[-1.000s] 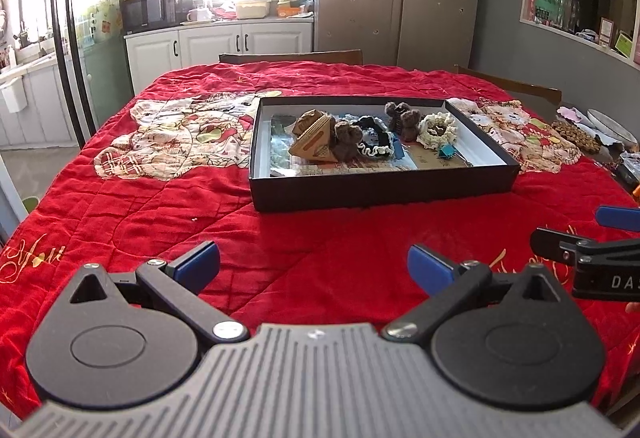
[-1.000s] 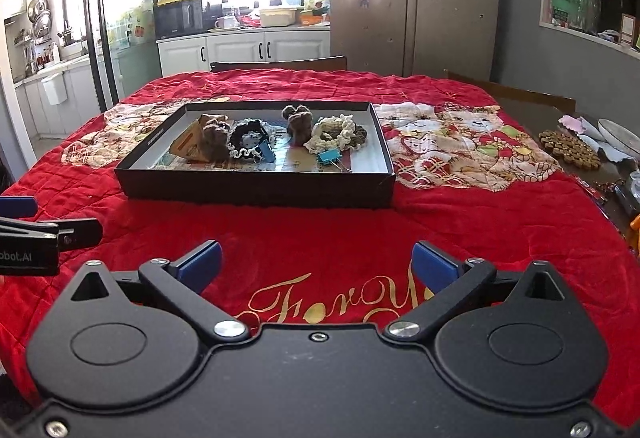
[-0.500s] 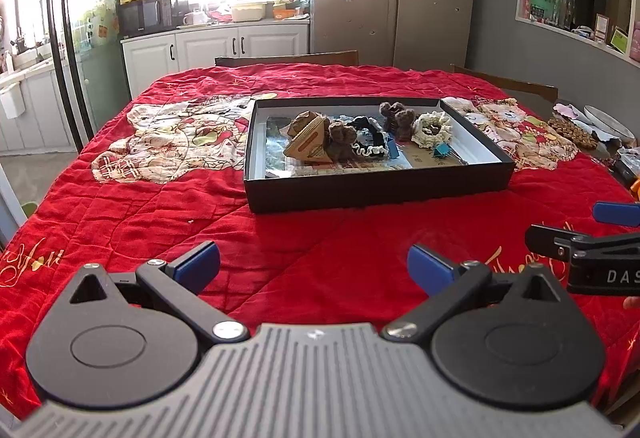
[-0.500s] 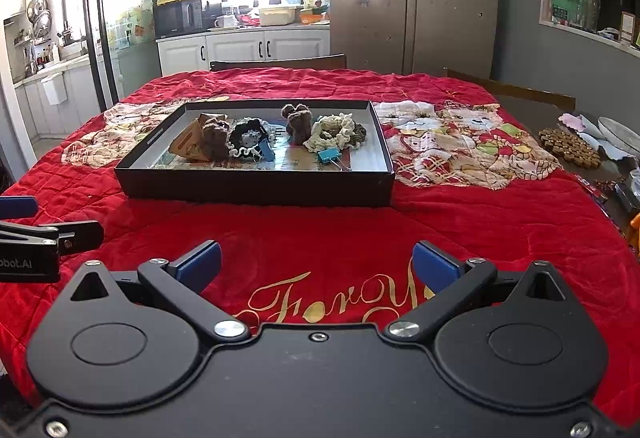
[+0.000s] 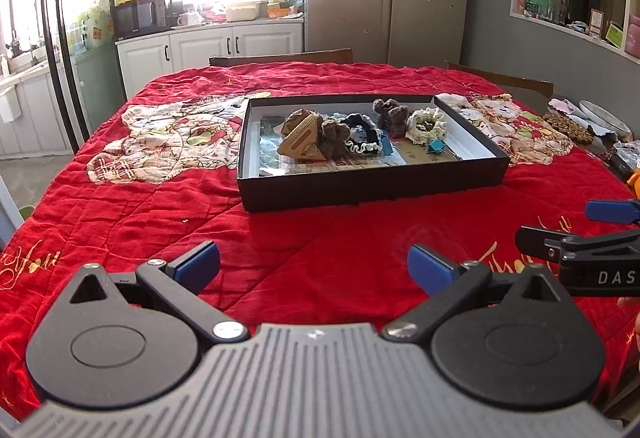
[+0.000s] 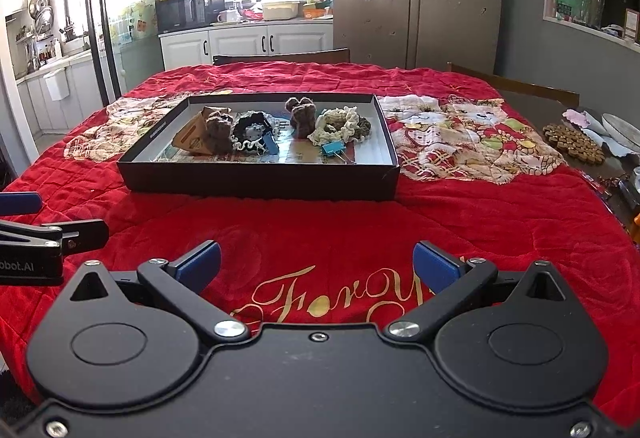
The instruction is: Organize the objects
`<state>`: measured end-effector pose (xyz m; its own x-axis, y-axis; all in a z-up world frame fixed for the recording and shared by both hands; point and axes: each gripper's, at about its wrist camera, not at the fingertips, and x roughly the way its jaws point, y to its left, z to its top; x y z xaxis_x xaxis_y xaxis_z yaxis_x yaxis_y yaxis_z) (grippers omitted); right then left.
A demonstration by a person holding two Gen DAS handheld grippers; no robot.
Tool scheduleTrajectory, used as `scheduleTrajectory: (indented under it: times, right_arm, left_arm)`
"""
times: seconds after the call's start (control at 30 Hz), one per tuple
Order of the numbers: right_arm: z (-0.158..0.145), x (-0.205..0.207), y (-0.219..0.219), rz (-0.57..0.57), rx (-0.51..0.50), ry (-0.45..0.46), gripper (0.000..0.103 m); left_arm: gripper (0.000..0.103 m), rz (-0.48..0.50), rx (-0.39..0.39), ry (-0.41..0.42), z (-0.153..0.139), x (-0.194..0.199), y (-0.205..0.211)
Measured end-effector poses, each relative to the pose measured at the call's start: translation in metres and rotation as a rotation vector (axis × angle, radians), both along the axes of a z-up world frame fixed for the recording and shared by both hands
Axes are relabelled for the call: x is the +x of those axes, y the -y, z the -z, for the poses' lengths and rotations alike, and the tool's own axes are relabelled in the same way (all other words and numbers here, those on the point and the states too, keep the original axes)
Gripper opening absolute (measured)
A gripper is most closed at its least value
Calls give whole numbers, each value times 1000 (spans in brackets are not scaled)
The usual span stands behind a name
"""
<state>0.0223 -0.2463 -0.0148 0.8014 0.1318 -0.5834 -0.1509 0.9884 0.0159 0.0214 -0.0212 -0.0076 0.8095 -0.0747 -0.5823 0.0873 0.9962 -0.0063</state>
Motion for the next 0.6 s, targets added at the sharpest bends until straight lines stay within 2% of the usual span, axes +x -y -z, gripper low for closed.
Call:
scheduleTrajectory:
  times: [0.43,0.6]
  right_arm:
    - [3,1,1,3,1,-10,103]
    - [7,3,0,-5,-3,-24,103]
  left_arm:
    - [103,15,-1,-23,4,1,2]
    - [103,49,4,-5,4,-2,6]
